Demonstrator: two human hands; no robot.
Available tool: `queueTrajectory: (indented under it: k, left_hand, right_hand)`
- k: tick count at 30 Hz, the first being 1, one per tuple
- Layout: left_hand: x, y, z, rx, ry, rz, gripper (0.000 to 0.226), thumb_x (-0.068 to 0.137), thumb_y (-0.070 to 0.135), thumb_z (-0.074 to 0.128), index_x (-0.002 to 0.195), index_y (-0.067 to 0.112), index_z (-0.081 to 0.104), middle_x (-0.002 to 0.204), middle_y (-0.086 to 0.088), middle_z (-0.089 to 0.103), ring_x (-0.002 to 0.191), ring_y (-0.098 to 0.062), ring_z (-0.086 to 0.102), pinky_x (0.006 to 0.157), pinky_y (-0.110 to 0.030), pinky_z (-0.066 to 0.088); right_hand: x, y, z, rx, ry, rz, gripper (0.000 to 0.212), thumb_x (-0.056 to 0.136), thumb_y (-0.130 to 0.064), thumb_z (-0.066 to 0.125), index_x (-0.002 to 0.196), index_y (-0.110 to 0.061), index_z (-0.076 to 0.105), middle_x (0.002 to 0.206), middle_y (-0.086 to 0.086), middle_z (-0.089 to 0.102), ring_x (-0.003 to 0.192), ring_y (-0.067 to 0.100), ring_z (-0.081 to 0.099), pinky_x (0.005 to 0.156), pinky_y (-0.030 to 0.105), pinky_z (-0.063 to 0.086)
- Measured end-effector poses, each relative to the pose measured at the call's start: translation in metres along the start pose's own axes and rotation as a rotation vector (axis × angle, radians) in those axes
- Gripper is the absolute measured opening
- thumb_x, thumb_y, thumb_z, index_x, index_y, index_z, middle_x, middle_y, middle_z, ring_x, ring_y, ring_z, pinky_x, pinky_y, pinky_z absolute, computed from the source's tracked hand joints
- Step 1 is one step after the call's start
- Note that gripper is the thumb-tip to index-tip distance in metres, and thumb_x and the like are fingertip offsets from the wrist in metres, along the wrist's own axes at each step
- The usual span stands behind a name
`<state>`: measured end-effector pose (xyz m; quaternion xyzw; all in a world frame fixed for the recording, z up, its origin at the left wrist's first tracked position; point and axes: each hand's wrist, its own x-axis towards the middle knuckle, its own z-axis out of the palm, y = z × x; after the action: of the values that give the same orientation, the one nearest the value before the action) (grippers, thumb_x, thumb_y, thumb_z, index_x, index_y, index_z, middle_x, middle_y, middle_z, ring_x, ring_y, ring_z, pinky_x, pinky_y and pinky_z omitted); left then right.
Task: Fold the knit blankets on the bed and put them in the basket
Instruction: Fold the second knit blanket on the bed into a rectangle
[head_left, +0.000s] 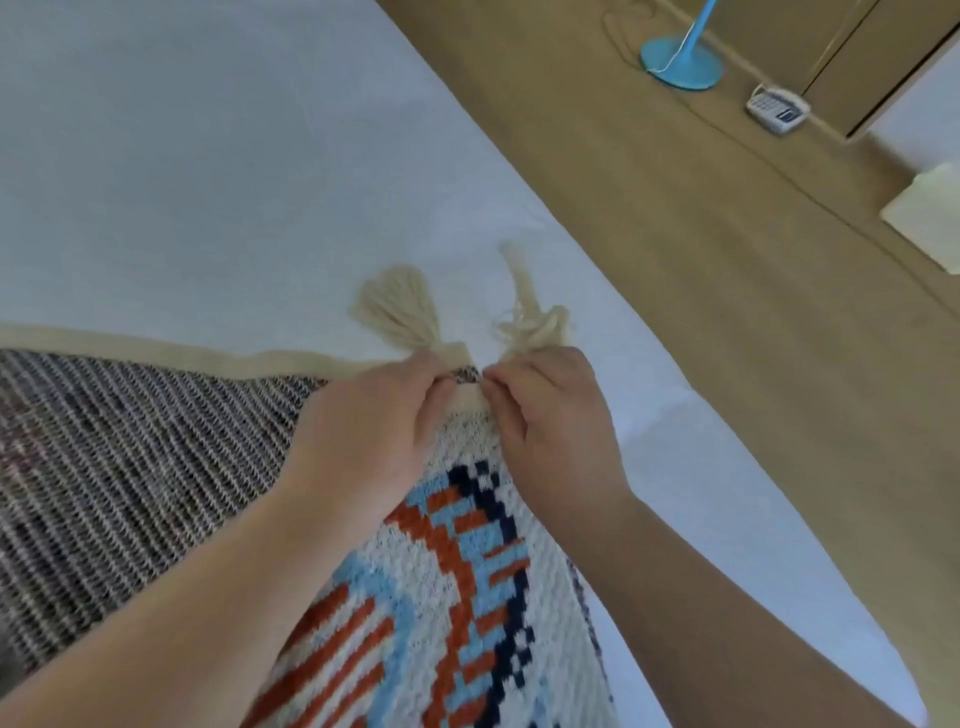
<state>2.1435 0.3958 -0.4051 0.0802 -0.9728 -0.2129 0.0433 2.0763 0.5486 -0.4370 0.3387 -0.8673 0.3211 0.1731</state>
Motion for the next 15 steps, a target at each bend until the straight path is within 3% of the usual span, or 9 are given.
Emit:
queueTrajectory:
  k: [2, 4, 6, 8, 10, 11, 13, 15]
  left_hand:
    - [0.026, -0.013, -0.011, 0.023, 0.07, -0.002, 0.032, 0.102, 0.043, 0.037, 0.107, 0.023, 0.061, 0.059, 0.013, 0.054, 0.049, -0.003, 0.051, 0.046, -0.024, 0.037]
    - [0.04, -0.023, -0.012, 0.058, -0.021, -0.074, 0.038, 0.101, 0.051, 0.034, 0.118, 0.026, 0.056, 0.063, 0.011, 0.059, 0.054, -0.007, 0.056, 0.05, -0.026, 0.041]
    - [0.04, -0.03, -0.005, 0.088, -0.176, -0.113, 0.047, 0.1, 0.058, 0.03, 0.131, 0.03, 0.05, 0.095, 0.01, 0.069, 0.08, -0.01, 0.066, 0.064, -0.029, 0.052]
    - [0.032, -0.029, 0.005, 0.05, -0.287, -0.112, 0.041, 0.099, 0.057, 0.035, 0.131, 0.037, 0.051, 0.121, 0.01, 0.064, 0.103, -0.01, 0.062, 0.09, -0.037, 0.053]
    - [0.03, -0.025, 0.011, -0.087, -0.303, -0.12, 0.019, 0.097, 0.054, 0.044, 0.105, 0.043, 0.057, 0.099, 0.01, 0.07, 0.088, -0.006, 0.062, 0.1, -0.047, 0.049]
    - [0.031, -0.022, 0.013, -0.166, -0.329, -0.176, 0.018, 0.095, 0.053, 0.048, 0.102, 0.041, 0.061, 0.095, 0.01, 0.071, 0.087, -0.007, 0.063, 0.101, -0.049, 0.048]
    - [0.037, -0.019, 0.012, -0.297, -0.399, -0.303, 0.039, 0.088, 0.056, 0.054, 0.121, 0.037, 0.064, 0.116, 0.009, 0.07, 0.108, -0.014, 0.064, 0.104, -0.047, 0.047]
    - [0.046, -0.017, 0.007, -0.407, -0.431, -0.355, 0.041, 0.081, 0.052, 0.059, 0.114, 0.029, 0.068, 0.109, 0.007, 0.07, 0.102, -0.015, 0.064, 0.093, -0.037, 0.052]
  right_hand:
    - [0.031, -0.003, 0.014, 0.061, 0.024, 0.029, 0.009, 0.09, -0.004, 0.065, 0.088, 0.001, 0.072, 0.083, 0.013, 0.067, 0.085, 0.028, 0.057, 0.084, 0.022, 0.037]
    - [0.04, -0.004, 0.027, 0.127, -0.089, 0.109, 0.015, 0.091, -0.006, 0.065, 0.102, 0.0, 0.072, 0.099, 0.014, 0.069, 0.099, 0.029, 0.06, 0.091, 0.023, 0.041]
    - [0.028, -0.005, 0.032, 0.176, -0.251, 0.22, 0.031, 0.093, -0.01, 0.064, 0.123, -0.003, 0.065, 0.127, 0.013, 0.061, 0.122, 0.026, 0.053, 0.105, 0.027, 0.04]
    - [0.009, -0.006, 0.029, 0.154, -0.312, 0.408, 0.052, 0.092, -0.027, 0.068, 0.139, -0.012, 0.052, 0.142, 0.005, 0.051, 0.132, 0.018, 0.044, 0.11, 0.024, 0.034]
    - [-0.002, -0.009, 0.025, 0.142, -0.354, 0.693, 0.07, 0.085, -0.051, 0.069, 0.144, -0.021, 0.044, 0.137, -0.005, 0.053, 0.123, 0.012, 0.049, 0.104, 0.026, 0.042]
    - [-0.002, -0.012, 0.023, 0.176, -0.401, 0.828, 0.072, 0.082, -0.059, 0.069, 0.141, -0.025, 0.045, 0.129, -0.009, 0.056, 0.115, 0.007, 0.053, 0.096, 0.025, 0.047]
    - [0.0, -0.018, 0.022, 0.311, -0.455, 0.951, 0.05, 0.081, -0.06, 0.068, 0.119, -0.031, 0.056, 0.106, -0.017, 0.062, 0.089, -0.006, 0.058, 0.071, 0.011, 0.048]
    - [0.006, -0.021, 0.019, 0.487, -0.436, 0.985, 0.03, 0.081, -0.053, 0.071, 0.096, -0.029, 0.061, 0.085, -0.015, 0.066, 0.067, -0.009, 0.059, 0.053, 0.008, 0.044]
